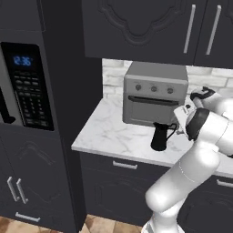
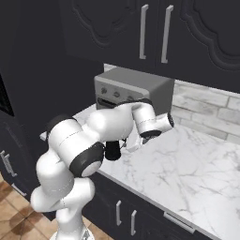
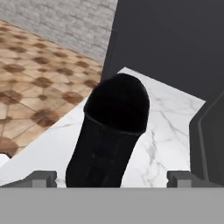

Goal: Move the squash and grapes from the second highest shelf to the top shelf to make space. Then, place the pitcher from the counter on the cleared second highest shelf.

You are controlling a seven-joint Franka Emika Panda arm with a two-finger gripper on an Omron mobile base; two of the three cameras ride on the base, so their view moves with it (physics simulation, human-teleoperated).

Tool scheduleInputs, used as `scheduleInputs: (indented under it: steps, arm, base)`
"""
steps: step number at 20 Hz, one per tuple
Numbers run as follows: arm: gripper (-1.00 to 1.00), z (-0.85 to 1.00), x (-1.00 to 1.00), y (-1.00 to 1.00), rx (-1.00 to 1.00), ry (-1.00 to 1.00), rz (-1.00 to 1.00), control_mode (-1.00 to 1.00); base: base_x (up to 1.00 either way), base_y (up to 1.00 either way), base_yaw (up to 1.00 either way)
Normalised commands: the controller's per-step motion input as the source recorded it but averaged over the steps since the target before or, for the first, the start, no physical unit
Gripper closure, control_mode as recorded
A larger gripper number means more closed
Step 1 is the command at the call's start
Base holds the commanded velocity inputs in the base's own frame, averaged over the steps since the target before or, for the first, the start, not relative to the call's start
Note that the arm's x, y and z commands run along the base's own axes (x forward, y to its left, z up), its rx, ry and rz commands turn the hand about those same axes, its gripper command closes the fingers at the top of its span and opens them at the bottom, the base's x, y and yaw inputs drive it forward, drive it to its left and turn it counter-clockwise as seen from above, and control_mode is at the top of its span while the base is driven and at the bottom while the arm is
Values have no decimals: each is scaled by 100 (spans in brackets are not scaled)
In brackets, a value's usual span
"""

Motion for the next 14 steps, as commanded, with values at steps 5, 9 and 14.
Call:
scheduleInputs:
  steps: [5,9,14]
  arm:
    - [-100,-3,0,2,0,1,7,-100]
    - [-100,0,-7,4,0,2,3,-100]
    - [-100,0,-20,11,0,3,0,-100]
  base:
    - [0,0,0]
    - [0,0,0]
    - [0,0,0]
